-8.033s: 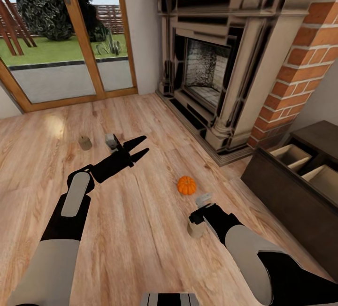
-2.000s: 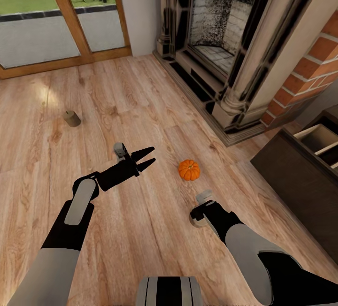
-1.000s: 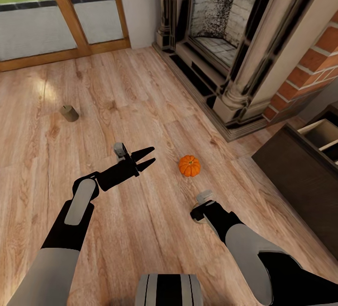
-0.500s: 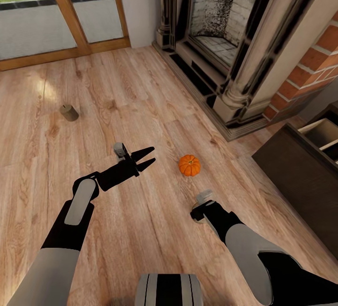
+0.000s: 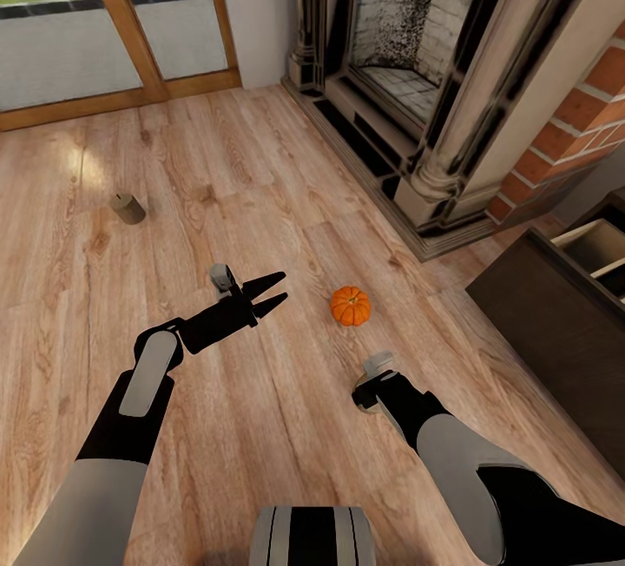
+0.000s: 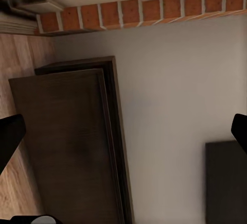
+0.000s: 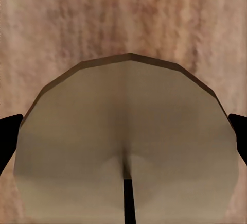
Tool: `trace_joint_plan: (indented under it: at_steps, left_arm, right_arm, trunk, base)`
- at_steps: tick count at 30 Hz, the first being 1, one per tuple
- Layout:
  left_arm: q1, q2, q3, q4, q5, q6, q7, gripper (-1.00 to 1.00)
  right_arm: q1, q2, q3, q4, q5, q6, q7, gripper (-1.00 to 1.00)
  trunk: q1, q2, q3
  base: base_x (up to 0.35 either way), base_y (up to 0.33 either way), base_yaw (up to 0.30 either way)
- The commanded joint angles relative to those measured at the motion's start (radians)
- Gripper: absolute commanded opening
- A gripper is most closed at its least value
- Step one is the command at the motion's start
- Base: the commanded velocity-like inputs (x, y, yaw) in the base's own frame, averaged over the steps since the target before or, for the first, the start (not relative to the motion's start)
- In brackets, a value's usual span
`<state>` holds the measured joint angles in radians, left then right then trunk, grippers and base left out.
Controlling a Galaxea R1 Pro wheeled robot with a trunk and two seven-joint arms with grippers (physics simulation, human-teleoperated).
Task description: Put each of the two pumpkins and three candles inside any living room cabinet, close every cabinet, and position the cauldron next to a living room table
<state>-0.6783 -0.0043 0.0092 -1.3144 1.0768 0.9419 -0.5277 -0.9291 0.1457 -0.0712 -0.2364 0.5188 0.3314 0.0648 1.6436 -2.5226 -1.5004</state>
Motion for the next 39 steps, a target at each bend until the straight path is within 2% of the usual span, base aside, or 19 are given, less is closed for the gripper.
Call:
trace_joint_plan:
  at_steps: [1,9,13,17,39]
  left_arm:
    - [0.000,0.000,0.000,0.000,0.000,0.000,0.000,1.00]
    - [0.001,0.001,0.001,0.000,0.000,0.000,-0.001,1.00]
    - [0.002,0.000,0.002,0.000,0.000,0.001,-0.002,1.00]
    - [0.002,0.000,0.002,-0.002,0.000,0.002,-0.002,1.00]
    - [0.002,-0.001,0.001,-0.007,0.001,0.006,-0.002,1.00]
  right_arm:
    - [0.000,0.000,-0.001,0.000,-0.003,0.000,0.000,-1.00]
    - [0.001,0.000,-0.001,0.000,-0.003,0.000,0.000,-1.00]
    - [0.000,0.000,-0.001,0.000,-0.003,0.000,0.000,-1.00]
    - [0.000,0.000,-0.001,0.000,-0.003,0.000,0.000,-1.00]
    - [0.001,0.002,0.001,0.000,-0.003,0.008,0.001,-1.00]
  trunk:
    - [0.000,0.000,0.000]
    - [0.000,0.000,0.000]
    - [-0.002,0.001,0.015]
    - [-0.002,0.001,0.015]
    - [-0.012,0.006,0.101]
  base:
    - [-0.005,0.000,0.000]
    - [-0.072,0.000,0.000]
    - [-0.008,0.000,0.000]
    - [-0.001,0.000,0.000]
    - [0.000,0.000,0.000]
